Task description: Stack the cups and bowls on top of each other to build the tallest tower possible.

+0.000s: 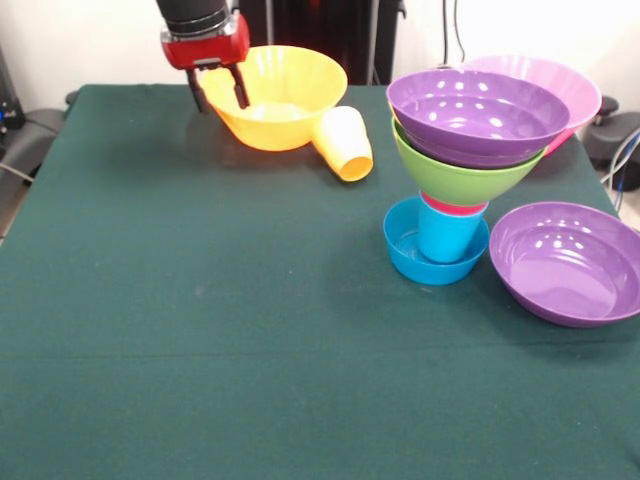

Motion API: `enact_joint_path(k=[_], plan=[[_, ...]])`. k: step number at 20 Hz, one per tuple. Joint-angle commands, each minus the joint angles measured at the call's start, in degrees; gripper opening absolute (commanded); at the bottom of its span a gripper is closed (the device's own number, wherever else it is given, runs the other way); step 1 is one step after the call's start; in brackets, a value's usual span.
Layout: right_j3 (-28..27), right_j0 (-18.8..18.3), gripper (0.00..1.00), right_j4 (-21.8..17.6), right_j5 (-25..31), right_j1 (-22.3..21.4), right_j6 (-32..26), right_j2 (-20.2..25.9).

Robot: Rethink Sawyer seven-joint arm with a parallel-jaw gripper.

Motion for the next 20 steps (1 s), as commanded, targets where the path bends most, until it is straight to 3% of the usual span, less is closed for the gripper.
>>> enact_joint_path(k=[1, 20], plan=[[-3.57, 1.52, 1.00, -6.75, 2.27, 1.83, -14.11, -3.07], [-6.26, 1.09, 1.00, -8.73, 2.08, 3.08, -15.83, -3.86]])
